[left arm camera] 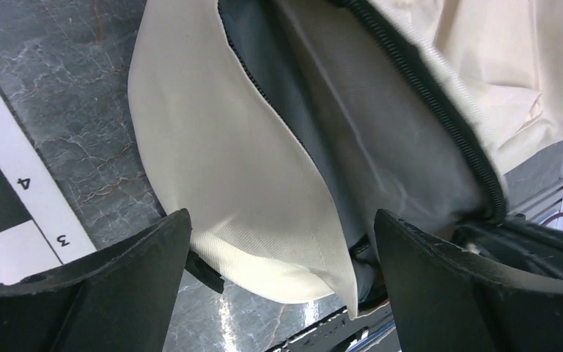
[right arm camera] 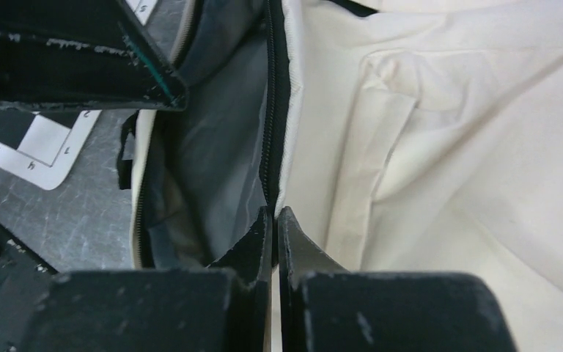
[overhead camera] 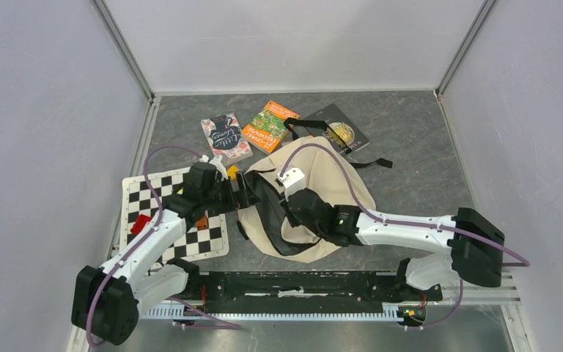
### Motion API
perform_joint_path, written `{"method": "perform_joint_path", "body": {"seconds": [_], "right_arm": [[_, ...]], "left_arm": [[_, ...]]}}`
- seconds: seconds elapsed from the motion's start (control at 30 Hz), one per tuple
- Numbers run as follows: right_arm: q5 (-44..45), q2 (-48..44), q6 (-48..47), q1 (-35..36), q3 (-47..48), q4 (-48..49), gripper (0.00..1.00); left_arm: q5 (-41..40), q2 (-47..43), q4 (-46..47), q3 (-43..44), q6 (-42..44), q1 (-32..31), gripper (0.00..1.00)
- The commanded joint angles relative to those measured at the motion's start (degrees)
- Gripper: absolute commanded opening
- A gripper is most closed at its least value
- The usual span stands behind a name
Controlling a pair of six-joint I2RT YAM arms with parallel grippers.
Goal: Pack the student bag
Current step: Adjust the student bag at the center of the board.
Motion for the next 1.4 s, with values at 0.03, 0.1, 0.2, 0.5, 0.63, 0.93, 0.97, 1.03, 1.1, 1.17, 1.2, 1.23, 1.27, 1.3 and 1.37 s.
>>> {"method": "perform_joint_path", "body": {"seconds": [0.03,0.1,0.2,0.5,0.63,0.93,0.97,1.03,1.1,1.17,1.2,1.23,1.27,1.3,1.37], "right_arm": [[9.03,-3.95,-3.36,-0.98,-0.44,-3.07,0.00],[13.62,-4.34,-4.98,-0.99,0.71,-6.10,0.00],[21.70,-5.02,-7.88,-1.08,2.00,-11.30,0.00],[35.88,-8.32,-12.98,-8.11,0.96,-20.09,0.00],[41.01,-10.20,-12.68,-12.09,0.38,-24.50,0.00],[44.28,-17.04,-12.49,-16.81,-0.07,-29.11,0.00],[43.37,-17.18,-13.31,-17.84,-0.66,-28.31,0.00],[41.61,-16.94,-14.19,-20.45,-1.64,-27.52,0.00],[40.58,-16.22,-15.06,-24.17,-2.80,-26.40,0.00],[38.05,-15.74,-15.67,-27.98,-3.63,-25.39,0.00],[36.02,-15.74,-15.98,-29.32,-4.14,-24.72,0.00],[34.05,-16.02,-16.22,-30.55,-4.70,-23.89,0.00],[31.03,-16.34,-16.24,-31.12,-5.23,-23.01,0.00],[28.12,-16.77,-16.11,-31.24,-5.84,-22.41,0.00],[20.92,-17.51,-15.88,-31.23,-7.29,-20.17,0.00]], "left_arm": [[0.83,3.46,6.06,-0.33,-1.29,-2.29,1.00],[-0.17,5.65,5.92,0.31,-0.58,-3.84,0.94],[-2.57,7.52,3.89,1.80,0.95,-4.87,0.69],[-8.62,4.12,-3.73,3.92,3.64,-5.00,0.02],[-8.73,0.38,-7.94,4.90,2.20,-5.00,0.02],[-6.55,-8.28,-16.27,9.45,0.70,-4.50,0.02],[-6.81,-8.24,-16.97,9.60,1.17,-4.26,0.02],[-7.35,-7.77,-17.84,9.35,1.42,-3.54,0.02],[-7.15,-7.47,-18.14,8.89,1.41,-2.58,0.02],[-7.62,-7.53,-18.22,8.17,1.16,-1.74,0.02],[-7.93,-7.67,-18.31,7.88,1.17,-1.44,0.02],[-8.18,-7.73,-18.28,7.61,1.04,-1.36,0.02],[-8.19,-7.79,-18.17,7.07,1.01,-1.32,0.02],[-7.72,-7.80,-17.92,6.54,0.89,-1.37,0.02],[-5.20,-7.63,-16.23,4.61,0.58,-1.34,0.02]]}}
